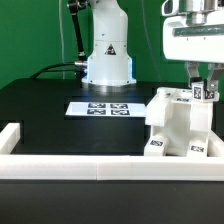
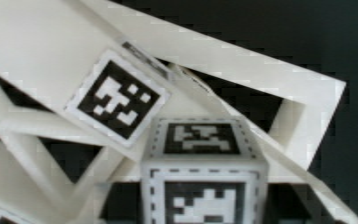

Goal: Assemble chair

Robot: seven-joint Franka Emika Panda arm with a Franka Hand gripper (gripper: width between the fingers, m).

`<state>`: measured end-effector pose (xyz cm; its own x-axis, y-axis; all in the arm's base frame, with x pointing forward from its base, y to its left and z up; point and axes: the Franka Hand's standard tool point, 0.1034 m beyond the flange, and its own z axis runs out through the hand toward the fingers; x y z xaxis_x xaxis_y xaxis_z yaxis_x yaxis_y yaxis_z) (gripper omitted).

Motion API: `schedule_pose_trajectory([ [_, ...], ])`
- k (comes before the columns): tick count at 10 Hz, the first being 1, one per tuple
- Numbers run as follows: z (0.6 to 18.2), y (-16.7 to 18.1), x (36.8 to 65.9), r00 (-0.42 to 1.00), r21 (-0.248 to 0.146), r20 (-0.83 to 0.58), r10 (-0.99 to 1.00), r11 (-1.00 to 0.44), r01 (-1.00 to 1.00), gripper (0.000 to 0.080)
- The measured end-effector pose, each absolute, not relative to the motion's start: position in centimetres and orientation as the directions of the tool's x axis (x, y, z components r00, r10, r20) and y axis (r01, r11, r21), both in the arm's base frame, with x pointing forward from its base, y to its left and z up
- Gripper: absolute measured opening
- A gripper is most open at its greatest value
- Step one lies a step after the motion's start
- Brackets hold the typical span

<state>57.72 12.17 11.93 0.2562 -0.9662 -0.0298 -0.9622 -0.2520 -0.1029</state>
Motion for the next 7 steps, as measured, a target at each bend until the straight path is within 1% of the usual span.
schedule_pose_trajectory([
  [1,11.90,12.24,57.69,0.160,-0.100,-0.048,-0.986,-0.155,-0.983,0.0284],
  [2,11.90,12.23,57.67,0.029,-0.092,-0.071,-0.997,-0.022,-0.995,0.0284],
  [4,11.90,12.28,57.64,-0.084,-0.083,-0.082,-0.993,0.091,-0.992,0.0284],
  [7,11.84,12.26,57.64,-0.075,-0.083,-0.080,-0.994,0.081,-0.993,0.0284],
])
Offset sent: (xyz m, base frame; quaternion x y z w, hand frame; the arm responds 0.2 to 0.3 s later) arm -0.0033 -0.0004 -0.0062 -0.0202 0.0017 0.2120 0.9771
